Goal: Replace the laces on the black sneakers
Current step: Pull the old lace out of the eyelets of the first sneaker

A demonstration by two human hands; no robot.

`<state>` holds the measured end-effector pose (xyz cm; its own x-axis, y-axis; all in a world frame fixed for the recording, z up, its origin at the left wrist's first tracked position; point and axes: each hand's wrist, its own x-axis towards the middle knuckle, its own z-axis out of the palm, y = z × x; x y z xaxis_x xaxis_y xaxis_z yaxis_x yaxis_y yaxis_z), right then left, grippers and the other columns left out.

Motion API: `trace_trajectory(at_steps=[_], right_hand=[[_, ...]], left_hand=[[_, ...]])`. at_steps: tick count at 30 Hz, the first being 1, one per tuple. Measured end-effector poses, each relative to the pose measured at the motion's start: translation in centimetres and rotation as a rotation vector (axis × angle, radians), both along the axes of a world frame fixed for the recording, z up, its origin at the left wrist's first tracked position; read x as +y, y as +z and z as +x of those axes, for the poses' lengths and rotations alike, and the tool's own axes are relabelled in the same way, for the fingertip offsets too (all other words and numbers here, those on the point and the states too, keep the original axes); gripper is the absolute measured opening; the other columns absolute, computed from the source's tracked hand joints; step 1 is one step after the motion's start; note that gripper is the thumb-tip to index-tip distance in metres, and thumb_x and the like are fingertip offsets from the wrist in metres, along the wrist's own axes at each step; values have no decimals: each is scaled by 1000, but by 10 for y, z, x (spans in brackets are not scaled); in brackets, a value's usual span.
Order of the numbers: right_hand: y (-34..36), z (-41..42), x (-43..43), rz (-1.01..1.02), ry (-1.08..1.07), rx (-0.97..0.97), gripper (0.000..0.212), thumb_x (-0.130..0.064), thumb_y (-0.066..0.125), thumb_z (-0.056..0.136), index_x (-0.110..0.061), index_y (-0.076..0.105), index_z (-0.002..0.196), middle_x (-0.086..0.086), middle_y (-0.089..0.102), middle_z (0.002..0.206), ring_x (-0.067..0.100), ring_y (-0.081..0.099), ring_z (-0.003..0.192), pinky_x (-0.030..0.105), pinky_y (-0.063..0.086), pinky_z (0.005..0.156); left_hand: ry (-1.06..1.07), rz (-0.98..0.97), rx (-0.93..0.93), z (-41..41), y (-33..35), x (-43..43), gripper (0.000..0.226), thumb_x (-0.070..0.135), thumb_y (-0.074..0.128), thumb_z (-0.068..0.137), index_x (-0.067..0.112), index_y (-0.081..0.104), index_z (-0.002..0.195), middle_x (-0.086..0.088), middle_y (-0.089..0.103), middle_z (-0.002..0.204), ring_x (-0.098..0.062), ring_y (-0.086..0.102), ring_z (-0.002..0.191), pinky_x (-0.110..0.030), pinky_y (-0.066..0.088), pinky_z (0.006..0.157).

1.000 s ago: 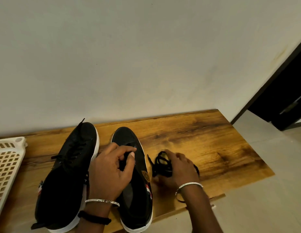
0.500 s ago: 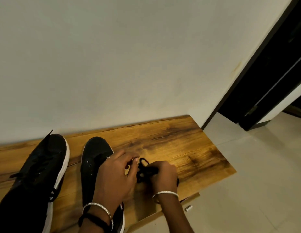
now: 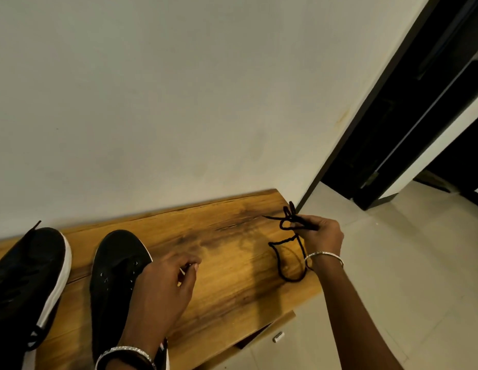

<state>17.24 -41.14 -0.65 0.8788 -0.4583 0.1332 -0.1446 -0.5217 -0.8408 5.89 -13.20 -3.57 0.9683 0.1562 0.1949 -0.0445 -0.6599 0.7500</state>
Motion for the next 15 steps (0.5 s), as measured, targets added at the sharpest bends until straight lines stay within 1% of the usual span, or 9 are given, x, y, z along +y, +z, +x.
trace_trajectory(at_steps=[1, 2, 3, 5, 7, 9, 11, 13, 15], right_hand=[[-2, 3, -1, -13, -4, -11, 27, -2, 84, 74, -12, 81, 99, 4, 77, 91, 13, 68, 86, 17, 53, 80], [-3, 4, -1, -26, -1, -7, 27, -1, 83, 76, -11, 81, 101, 6, 77, 94, 13, 67, 86, 16, 52, 81], [-7, 5, 0, -54, 11, 20, 28, 2, 81, 77, -10, 80, 103, 8, 77, 96, 15, 67, 88, 20, 53, 85], [-19, 6, 2, -179, 57, 151, 32, 6, 78, 79, -9, 78, 107, 11, 76, 104, 22, 69, 99, 25, 51, 91], [-28, 5, 2, -292, 138, 327, 38, 4, 76, 79, -11, 76, 114, 10, 74, 115, 25, 66, 110, 25, 49, 89], [-32, 2, 2, -332, 265, 493, 51, -3, 80, 78, -14, 69, 126, 9, 69, 125, 24, 63, 114, 24, 50, 86], [-30, -1, 5, -371, 374, 614, 68, -8, 85, 74, -16, 61, 137, 8, 65, 132, 25, 61, 120, 26, 50, 89], [-25, -2, 8, -398, 405, 637, 71, -7, 85, 74, -17, 59, 139, 8, 62, 136, 26, 58, 124, 28, 49, 92], [-18, -2, 9, -395, 372, 578, 61, -3, 81, 77, -19, 63, 134, 7, 61, 136, 25, 58, 124, 28, 51, 88]], left_hand=[[-2, 1, 9, 0, -1, 1, 15, 22, 69, 91, 33, 76, 99, 26, 64, 88, 8, 59, 74, -20, 51, 67], [-5, 4, 17, 1, -1, 1, 15, 22, 69, 91, 33, 76, 99, 27, 63, 87, 8, 58, 74, -20, 51, 67], [-9, 8, 23, 1, -1, 2, 15, 22, 70, 91, 33, 76, 99, 28, 62, 86, 8, 58, 74, -21, 52, 67], [-18, 15, 33, 1, -2, 3, 15, 21, 71, 90, 33, 76, 98, 29, 60, 85, 7, 59, 73, -22, 52, 66], [-25, 15, 38, 1, -3, 4, 16, 20, 72, 89, 33, 76, 97, 29, 61, 86, 6, 60, 72, -25, 55, 67], [-24, 11, 40, 0, -3, 5, 17, 18, 72, 88, 33, 76, 96, 28, 62, 85, 5, 61, 72, -27, 56, 67], [-24, 11, 28, -1, -3, 6, 18, 16, 73, 88, 32, 76, 95, 28, 62, 85, 4, 61, 72, -27, 55, 66], [-30, 13, 7, -2, -2, 8, 18, 15, 73, 87, 32, 76, 95, 28, 62, 86, 4, 61, 72, -24, 54, 65], [-32, 12, -14, -3, -2, 11, 19, 15, 73, 87, 32, 76, 94, 28, 63, 87, 4, 61, 71, -22, 53, 64]])
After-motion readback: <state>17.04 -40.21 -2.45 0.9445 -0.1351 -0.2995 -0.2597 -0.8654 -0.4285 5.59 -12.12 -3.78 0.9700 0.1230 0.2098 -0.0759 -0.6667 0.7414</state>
